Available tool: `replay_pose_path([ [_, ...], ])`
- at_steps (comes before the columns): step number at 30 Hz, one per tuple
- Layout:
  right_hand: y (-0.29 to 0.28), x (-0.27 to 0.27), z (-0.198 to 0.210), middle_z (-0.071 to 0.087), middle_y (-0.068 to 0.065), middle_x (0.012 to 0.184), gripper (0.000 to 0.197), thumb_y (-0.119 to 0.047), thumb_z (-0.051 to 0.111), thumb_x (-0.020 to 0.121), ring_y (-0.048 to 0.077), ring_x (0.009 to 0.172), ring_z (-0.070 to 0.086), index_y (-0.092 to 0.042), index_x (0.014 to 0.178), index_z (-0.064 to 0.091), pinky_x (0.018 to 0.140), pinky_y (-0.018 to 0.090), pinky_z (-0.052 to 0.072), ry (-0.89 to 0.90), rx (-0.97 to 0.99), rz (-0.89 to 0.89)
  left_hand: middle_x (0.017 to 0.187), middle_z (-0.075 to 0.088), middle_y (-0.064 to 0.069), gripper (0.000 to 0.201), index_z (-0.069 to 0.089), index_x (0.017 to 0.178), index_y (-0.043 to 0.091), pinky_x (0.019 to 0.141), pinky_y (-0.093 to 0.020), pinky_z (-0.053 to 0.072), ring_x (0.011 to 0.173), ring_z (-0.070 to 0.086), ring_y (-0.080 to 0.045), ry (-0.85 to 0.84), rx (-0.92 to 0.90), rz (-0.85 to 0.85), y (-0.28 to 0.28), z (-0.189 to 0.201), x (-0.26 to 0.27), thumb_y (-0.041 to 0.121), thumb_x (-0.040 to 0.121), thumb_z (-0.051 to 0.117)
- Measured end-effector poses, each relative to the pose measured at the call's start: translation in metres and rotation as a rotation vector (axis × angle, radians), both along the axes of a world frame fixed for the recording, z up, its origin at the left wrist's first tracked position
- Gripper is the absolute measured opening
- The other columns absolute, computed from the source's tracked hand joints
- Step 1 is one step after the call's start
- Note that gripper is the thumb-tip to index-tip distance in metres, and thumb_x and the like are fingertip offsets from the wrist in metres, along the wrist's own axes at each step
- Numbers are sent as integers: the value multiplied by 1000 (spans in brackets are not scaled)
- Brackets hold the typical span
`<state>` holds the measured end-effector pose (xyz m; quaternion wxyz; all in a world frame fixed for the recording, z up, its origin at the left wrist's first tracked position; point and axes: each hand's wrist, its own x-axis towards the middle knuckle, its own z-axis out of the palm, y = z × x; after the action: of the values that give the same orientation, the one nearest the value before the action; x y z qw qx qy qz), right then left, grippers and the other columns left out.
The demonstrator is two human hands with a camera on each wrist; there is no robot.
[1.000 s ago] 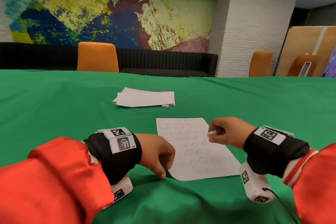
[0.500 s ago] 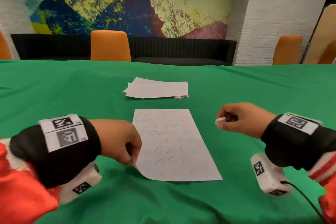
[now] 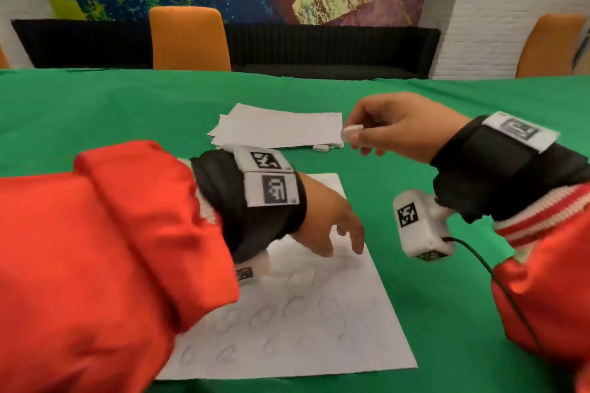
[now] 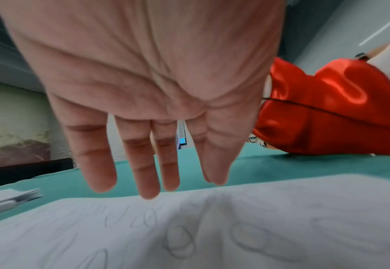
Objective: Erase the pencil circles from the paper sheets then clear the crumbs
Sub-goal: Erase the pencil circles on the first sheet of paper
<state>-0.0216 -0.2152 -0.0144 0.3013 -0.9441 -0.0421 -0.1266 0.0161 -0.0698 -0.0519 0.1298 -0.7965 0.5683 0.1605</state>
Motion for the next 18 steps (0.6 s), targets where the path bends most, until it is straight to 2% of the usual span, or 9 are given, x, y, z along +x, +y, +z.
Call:
replay_pose_path([
  [2, -12, 8, -7, 65, -4, 71, 14, -17, 60, 88, 6, 62, 60, -21, 75, 57, 64, 30, 49, 2, 101, -17, 140, 40, 9, 49, 43, 135, 43, 92, -25, 40, 123, 46, -15, -42, 18, -58, -17, -7, 5, 23, 91, 54],
  [4, -20, 13, -20, 63, -6, 68, 18, -16, 61, 88, 2, 56, 58, -21, 72, 56, 59, 25, 47, 2, 175, -37, 141, 37, 9, 55, 40, 136, 44, 90, -28, 42, 125, 45, -17, -60, 46, -63, -27, -15, 9, 27, 88, 60],
  [8, -30, 18, -48, 63, -6, 67, 17, -17, 61, 89, 1, 54, 57, -22, 73, 55, 54, 20, 45, -47, 307, -65, 121, 43, 11, 57, 42, 131, 41, 91, -32, 44, 114, 49, -16, -43, 59, -50, -33, -19, 15, 37, 81, 70],
  [10, -31, 21, -55, 63, -8, 64, 17, -17, 61, 89, 1, 54, 57, -22, 74, 56, 53, 19, 45, -67, 352, -70, 110, 44, 12, 52, 46, 127, 37, 90, -32, 44, 106, 50, -15, -45, 63, -41, -32, -18, 18, 39, 81, 70],
  [12, -31, 22, -59, 63, -10, 61, 17, -16, 61, 89, 1, 53, 58, -22, 74, 56, 52, 19, 44, -70, 363, -69, 103, 45, 11, 33, 54, 113, 32, 85, -31, 45, 97, 51, -16, -59, 70, -34, -28, -18, 25, 36, 83, 68],
  [14, -30, 20, -59, 64, -11, 58, 16, -16, 62, 88, 0, 53, 57, -22, 74, 57, 51, 18, 44, -81, 364, -56, 99, 51, 10, 7, 58, 89, 31, 82, -34, 48, 89, 55, -17, -65, 69, -6, -22, -16, 33, 29, 85, 64],
  [15, -30, 17, -57, 64, -12, 57, 16, -16, 62, 88, 0, 53, 57, -22, 74, 58, 51, 17, 44, -90, 363, -48, 97, 55, 10, 7, 57, 82, 32, 78, -35, 50, 85, 57, -16, -69, 71, 29, -18, -14, 39, 28, 85, 62],
  [16, -30, 15, -54, 64, -11, 58, 15, -16, 62, 88, 1, 54, 57, -22, 74, 59, 52, 17, 44, -101, 362, -42, 93, 57, 11, 6, 57, 82, 33, 70, -32, 50, 80, 57, -14, -73, 76, 75, -13, -11, 43, 28, 86, 60],
  [18, -29, 10, -48, 63, -9, 62, 15, -16, 62, 88, 1, 55, 58, -23, 75, 60, 54, 19, 45, -130, 367, -35, 85, 58, 14, 9, 57, 92, 35, 58, -24, 42, 70, 55, -8, -39, 88, 168, -2, -8, 48, 35, 86, 63],
])
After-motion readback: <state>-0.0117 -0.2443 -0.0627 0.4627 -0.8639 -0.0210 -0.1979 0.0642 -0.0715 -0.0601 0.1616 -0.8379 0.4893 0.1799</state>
